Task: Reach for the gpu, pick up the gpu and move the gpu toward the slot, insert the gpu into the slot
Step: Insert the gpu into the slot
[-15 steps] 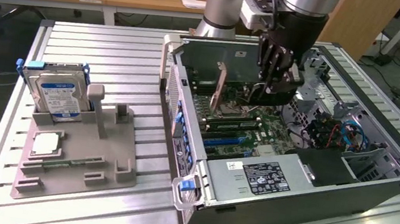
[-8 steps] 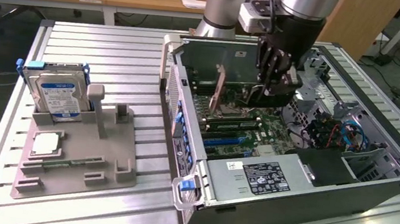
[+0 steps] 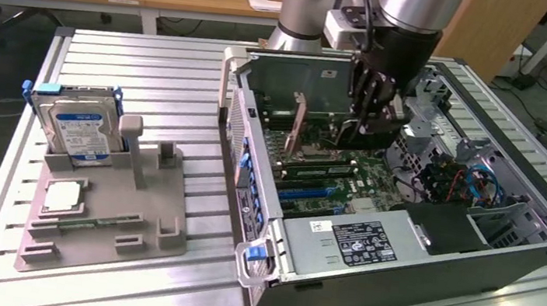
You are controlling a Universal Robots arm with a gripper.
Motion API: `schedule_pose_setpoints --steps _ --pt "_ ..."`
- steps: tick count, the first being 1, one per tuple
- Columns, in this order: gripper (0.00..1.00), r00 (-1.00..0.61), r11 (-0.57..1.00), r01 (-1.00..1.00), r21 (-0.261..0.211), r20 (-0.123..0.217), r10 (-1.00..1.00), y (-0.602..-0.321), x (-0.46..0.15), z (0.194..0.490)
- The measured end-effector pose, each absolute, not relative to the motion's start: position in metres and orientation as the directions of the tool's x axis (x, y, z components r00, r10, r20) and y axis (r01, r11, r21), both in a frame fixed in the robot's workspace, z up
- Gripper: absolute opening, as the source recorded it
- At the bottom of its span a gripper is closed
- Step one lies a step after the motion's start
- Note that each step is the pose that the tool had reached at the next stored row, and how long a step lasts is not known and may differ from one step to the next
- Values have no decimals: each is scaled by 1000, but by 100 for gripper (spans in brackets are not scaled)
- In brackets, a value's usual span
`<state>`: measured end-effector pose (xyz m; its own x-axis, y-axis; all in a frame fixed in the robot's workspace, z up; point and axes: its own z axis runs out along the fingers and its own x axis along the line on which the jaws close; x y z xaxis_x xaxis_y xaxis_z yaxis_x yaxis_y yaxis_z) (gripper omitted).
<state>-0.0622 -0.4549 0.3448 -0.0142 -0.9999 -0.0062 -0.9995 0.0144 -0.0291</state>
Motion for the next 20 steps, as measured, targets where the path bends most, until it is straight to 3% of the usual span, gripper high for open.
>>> schedule_pose_setpoints --steps 20 --pt "26 -13 13 -999 -29 -6 -1000 -455 -67 335"
